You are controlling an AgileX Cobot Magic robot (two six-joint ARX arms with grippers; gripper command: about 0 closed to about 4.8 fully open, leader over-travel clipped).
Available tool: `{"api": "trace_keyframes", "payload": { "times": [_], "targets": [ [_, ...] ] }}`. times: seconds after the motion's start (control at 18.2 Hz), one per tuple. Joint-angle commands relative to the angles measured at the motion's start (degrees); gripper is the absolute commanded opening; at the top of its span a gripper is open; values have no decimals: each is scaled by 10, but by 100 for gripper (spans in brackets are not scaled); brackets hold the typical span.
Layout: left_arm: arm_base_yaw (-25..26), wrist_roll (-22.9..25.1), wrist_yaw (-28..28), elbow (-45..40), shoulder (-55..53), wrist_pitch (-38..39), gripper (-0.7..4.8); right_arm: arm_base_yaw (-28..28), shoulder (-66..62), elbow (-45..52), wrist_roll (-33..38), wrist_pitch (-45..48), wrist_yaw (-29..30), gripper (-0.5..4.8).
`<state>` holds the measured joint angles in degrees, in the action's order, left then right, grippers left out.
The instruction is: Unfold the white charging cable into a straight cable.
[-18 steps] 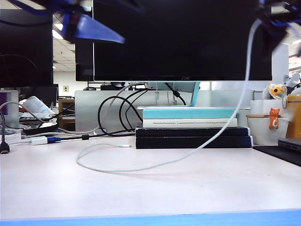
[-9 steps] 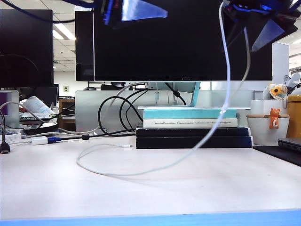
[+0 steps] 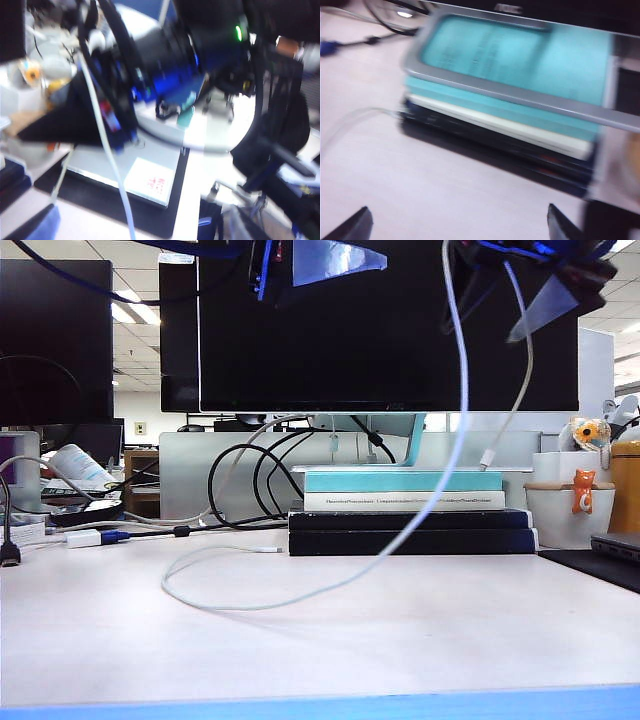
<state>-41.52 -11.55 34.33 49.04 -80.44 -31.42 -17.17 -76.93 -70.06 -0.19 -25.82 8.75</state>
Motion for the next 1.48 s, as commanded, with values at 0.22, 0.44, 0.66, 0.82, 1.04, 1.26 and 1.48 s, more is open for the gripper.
{"api": "trace_keyframes", "payload": {
  "times": [0.22, 0.44, 0.66, 0.82, 1.04, 1.26, 1.48],
  "targets": [
    [-1, -11, 2, 39, -57, -11, 479, -41, 0, -3, 62, 52, 96, 479],
    [0, 21, -25, 44, -70, 1, 91, -48, 0, -3, 38, 53, 77, 479],
    [2, 41, -72, 44, -70, 5, 88, -48, 0, 0, -62, -32, -31, 479],
    [20, 43, -116, 44, -70, 19, 88, -47, -5, 0, -144, -129, -191, 479],
    [33, 41, -117, 44, -70, 29, 95, -38, -6, -1, -180, -129, -232, 479],
    [59, 74, -242, 44, -8, 183, 479, 35, 15, 0, -95, -173, -193, 479],
    [174, 99, -266, 44, 101, 358, 479, 164, 50, 10, -45, -217, 55, 479]
  ]
}}
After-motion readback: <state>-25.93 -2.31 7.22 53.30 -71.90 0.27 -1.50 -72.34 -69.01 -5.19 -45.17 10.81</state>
